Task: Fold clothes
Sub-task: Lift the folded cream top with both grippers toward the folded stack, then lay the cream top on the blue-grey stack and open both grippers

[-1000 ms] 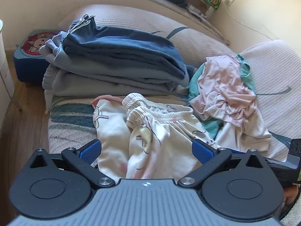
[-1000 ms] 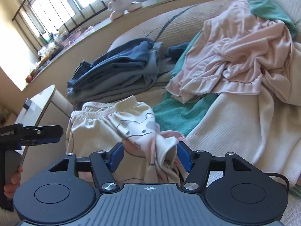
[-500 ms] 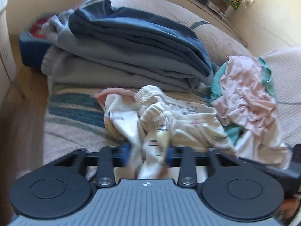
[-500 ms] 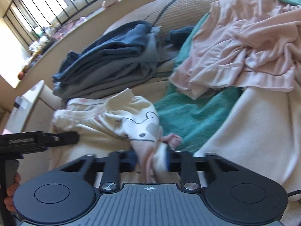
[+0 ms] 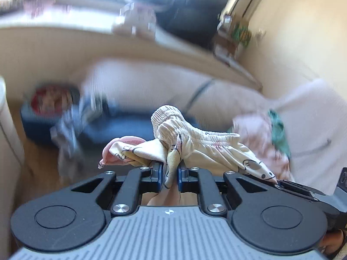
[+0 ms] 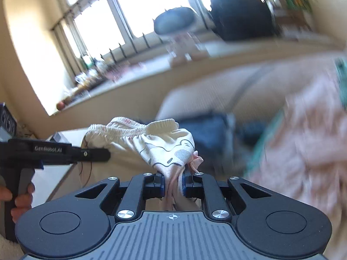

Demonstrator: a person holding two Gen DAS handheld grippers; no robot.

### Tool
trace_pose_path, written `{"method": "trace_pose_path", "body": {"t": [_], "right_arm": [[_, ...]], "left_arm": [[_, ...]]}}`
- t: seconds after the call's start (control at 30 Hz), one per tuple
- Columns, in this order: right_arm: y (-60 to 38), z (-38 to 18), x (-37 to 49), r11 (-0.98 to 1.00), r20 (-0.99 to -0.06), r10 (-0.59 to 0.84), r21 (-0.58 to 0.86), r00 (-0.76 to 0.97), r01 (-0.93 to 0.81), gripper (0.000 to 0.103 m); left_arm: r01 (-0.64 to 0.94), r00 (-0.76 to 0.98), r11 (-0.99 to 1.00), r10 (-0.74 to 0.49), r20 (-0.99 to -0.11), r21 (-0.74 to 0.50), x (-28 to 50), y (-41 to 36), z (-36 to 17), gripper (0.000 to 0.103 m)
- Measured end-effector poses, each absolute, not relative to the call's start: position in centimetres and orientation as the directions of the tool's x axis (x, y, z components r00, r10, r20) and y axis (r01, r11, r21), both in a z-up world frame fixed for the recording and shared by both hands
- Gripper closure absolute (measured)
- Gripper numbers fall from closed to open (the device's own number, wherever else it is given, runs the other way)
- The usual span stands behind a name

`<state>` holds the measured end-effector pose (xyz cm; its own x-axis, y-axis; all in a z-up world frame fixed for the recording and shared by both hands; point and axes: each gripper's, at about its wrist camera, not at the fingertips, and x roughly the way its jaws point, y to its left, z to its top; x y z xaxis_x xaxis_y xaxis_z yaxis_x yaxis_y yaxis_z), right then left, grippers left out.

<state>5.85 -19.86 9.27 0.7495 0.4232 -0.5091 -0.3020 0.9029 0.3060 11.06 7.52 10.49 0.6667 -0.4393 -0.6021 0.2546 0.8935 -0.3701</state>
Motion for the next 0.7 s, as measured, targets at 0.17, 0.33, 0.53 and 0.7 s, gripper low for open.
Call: {"method": "trace_pose_path", "body": {"t": [0.17,0.33,0.53,0.7], "right_arm": [[-17.4,11.0,11.2,0.912,-0.449,0.408,0.25,0.795,-0.326,0.088],[-15.6,8.8,16.5,0.924,-0.47,0.378,0.236,0.797,-0.3,0.088],[-14.9,3.3,20.8,0.951,-0.568,0.3,0.238,0.766,-0.196,0.084],[-15.2,1.2,21.9,0.974,-0.608,0.224,0.162,0.762,-0.157,0.054]], "left_arm": [[0.243,0.721,0.907,-0.406,-0.562,-0.344,15.9,8.1,12.9,0.09],[0.212,0.712,0.928,-0.362,-0.602,-0.307,21.5,8.1,10.2,0.087],[0.136,0.655,0.96,-0.272,-0.705,-0.244,27.1,9.0,3.6,0.078],[0.107,0.628,0.977,-0.212,-0.749,-0.186,28.7,10.4,0.0,0.053]]}}
